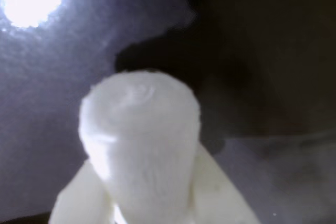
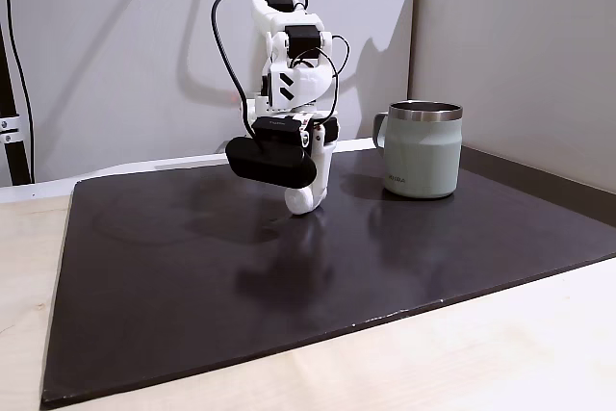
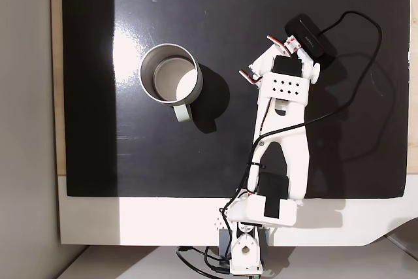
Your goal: Grasp a gauze and put it in the cup.
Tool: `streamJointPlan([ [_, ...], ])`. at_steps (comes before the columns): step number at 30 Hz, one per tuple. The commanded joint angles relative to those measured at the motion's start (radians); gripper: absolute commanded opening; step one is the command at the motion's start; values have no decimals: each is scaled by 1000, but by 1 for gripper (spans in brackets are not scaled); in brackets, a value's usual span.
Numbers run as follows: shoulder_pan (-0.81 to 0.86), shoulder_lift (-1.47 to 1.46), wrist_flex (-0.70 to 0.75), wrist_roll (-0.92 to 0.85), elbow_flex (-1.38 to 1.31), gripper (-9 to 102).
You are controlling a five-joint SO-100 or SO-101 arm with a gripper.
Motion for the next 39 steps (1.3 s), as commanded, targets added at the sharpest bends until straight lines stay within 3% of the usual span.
streamJointPlan([
  [1, 0, 158, 35, 15, -52, 0],
  [8, -94, 362, 270, 94, -279, 0],
  [18, -382, 255, 614, 258, -802, 0],
  [27, -621, 172, 643, 353, -746, 0],
  [39, -680, 107, 643, 414, -695, 0],
])
